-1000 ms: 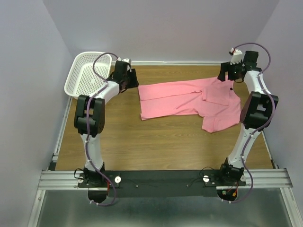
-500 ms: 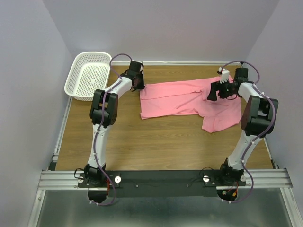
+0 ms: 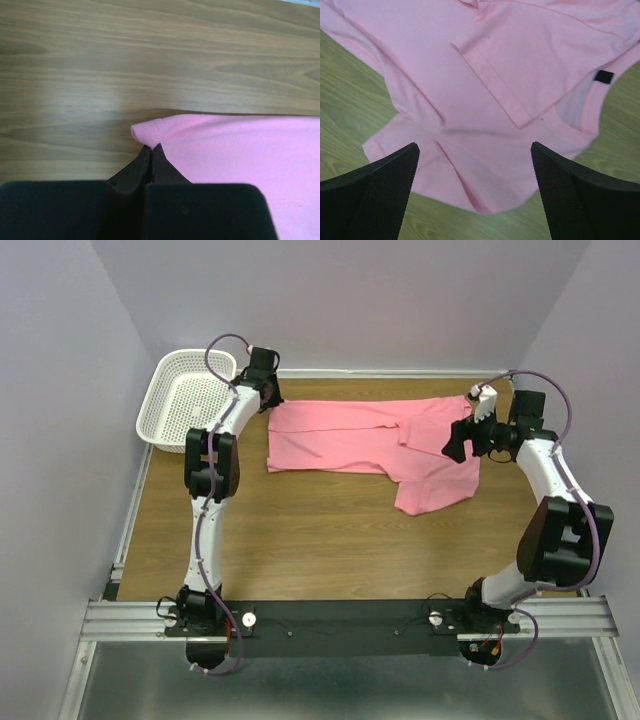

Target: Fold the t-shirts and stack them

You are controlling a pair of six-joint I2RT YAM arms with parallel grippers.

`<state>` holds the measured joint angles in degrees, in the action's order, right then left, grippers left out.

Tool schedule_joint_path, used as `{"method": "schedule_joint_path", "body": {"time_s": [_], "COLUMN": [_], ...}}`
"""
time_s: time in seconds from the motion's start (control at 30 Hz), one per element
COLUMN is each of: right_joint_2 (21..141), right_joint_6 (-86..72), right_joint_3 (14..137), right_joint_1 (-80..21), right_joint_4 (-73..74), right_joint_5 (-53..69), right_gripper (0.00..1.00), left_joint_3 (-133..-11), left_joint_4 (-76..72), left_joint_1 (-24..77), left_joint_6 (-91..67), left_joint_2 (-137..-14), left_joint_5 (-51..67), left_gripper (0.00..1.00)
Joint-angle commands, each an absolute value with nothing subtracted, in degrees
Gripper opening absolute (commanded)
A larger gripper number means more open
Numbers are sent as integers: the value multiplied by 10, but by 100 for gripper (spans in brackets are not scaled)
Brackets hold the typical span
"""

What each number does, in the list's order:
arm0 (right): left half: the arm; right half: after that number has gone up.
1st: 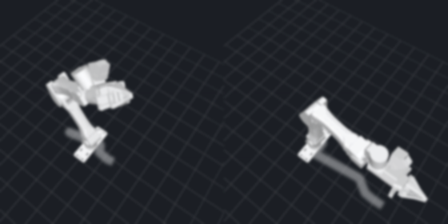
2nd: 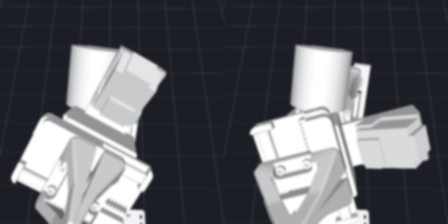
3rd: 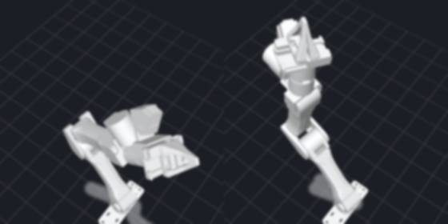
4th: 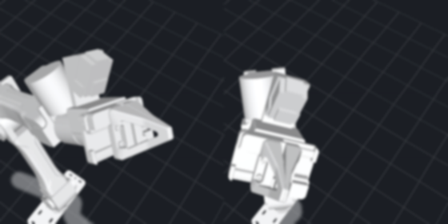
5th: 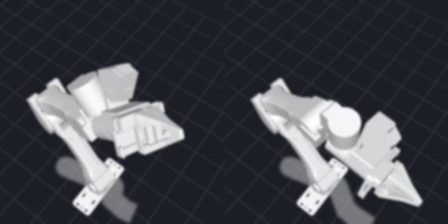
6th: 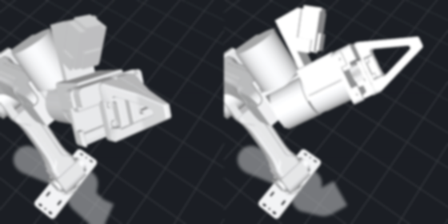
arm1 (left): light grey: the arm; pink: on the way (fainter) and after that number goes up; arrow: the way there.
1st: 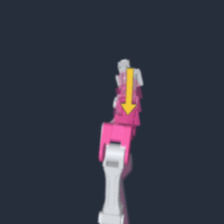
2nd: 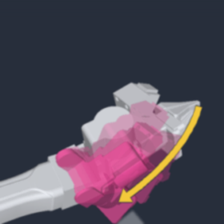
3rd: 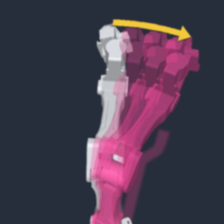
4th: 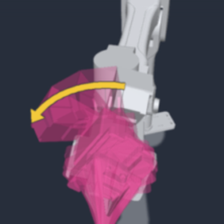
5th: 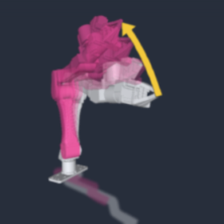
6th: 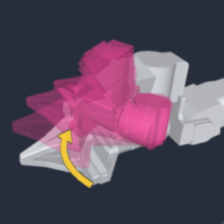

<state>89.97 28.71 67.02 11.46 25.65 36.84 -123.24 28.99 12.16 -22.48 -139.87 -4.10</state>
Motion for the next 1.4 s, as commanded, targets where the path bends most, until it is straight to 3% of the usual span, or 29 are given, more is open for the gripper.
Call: {"method": "schedule_joint_path", "body": {"time_s": [0.0, 0.07, 0.1, 0.2, 0.37, 0.47, 0.5, 0.53, 0.6, 0.73, 0.87, 1.0, 1.37], "right_joint_2": [847, 828, 811, 780, 800, 861, 881, 906, 966, 1032, 1089, 1093, 1122], "right_joint_6": [325, 340, 349, 416, 764, 725, 698, 670, 593, 536, 500, 509, 512], "right_joint_3": [639, 625, 617, 571, 531, 549, 579, 601, 655, 713, 757, 748, 743], "right_joint_1": [118, 118, 118, 118, 110, 89, 70, 62, 47, 43, 32, 24, 7], "right_joint_4": [255, 255, 256, 278, 475, 484, 480, 477, 473, 458, 456, 457, 458], "right_joint_5": [363, 371, 382, 428, 502, 496, 490, 487, 483, 488, 466, 461, 437], "right_gripper": [100, 100, 100, 100, 96, 82, 67, 60, 54, 56, 56, 56, 56], "left_joint_3": [-1284, -1285, -1282, -1249, -1096, -976, -944, -908, -794, -591, -474, -428, -437], "left_joint_4": [327, 323, 315, 275, 184, 123, 100, 86, 57, 47, 47, 54, 65], "left_joint_1": [96, 96, 96, 97, 106, 106, 106, 106, 94, 69, 68, 67, 67], "left_joint_6": [-207, -201, -194, -184, -170, -164, -164, -166, -167, -154, -136, -126, -127], "left_joint_2": [-1431, -1427, -1413, -1347, -1141, -1037, -964, -927, -817, -660, -544, -474, -476], "left_joint_5": [-56, -49, -39, -4, 51, 62, 53, 53, 66, 76, 66, 57, 47], "left_gripper": [0, 12, 30, 49, 59, 64, 71, 74, 82, 84, 84, 84, 83]}}
